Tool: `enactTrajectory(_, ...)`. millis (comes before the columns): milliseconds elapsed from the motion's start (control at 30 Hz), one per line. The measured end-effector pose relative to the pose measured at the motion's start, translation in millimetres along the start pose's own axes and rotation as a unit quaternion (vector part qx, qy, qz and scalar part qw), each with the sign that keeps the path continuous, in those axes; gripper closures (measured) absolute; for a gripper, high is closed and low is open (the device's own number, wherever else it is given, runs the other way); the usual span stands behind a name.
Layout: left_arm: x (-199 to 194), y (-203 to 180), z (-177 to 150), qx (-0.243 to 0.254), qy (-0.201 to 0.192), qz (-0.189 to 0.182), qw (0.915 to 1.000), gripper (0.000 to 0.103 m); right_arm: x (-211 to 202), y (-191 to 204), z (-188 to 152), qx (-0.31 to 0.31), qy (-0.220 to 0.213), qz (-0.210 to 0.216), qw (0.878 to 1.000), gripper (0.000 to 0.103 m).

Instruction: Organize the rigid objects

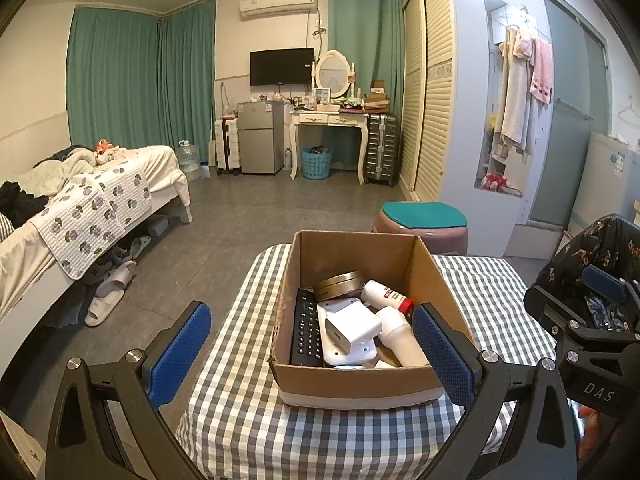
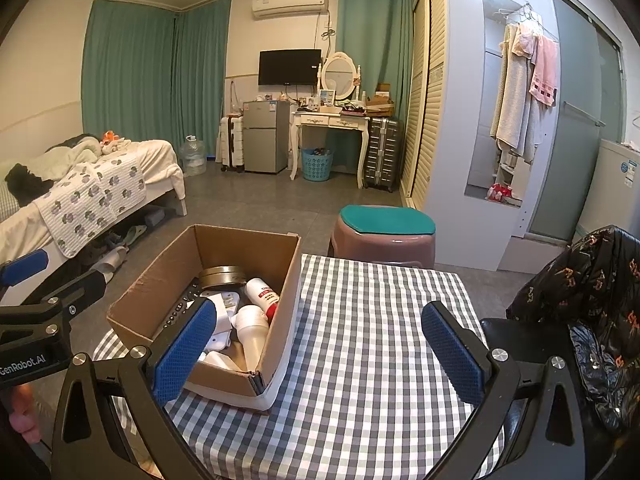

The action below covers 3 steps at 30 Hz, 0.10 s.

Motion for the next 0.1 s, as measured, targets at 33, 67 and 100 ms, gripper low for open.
enactTrajectory(33,-0.4,-0.7,-1.4,0.000,0.000,0.000,1.0000,0.000,0.5,-0.6,0.2,0.000,0.000,0.000,1.000,0.000)
enactTrajectory(67,-0.3,-0.4,-1.4,0.001,0.000,0.000,1.0000,0.000,0.7,-0.3,-0.3,0.000,0.001,0.001,1.000,0.000)
enactTrajectory(100,-0.3,-0.7,-1.2,0.001,0.000,0.000,1.0000,0.000,0.8,-0.5,0.0,0.000,0.001,0.001,1.000,0.000)
Point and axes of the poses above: each gripper's, at about its wrist camera, not at the fingertips, and x roughly the way its jaws point, y to its left, z to its top, the point moved 9 cm from there along x, roughly the way its jaws point, and after that the axes turned 13 degrees about -x, right-handed, at the moved point
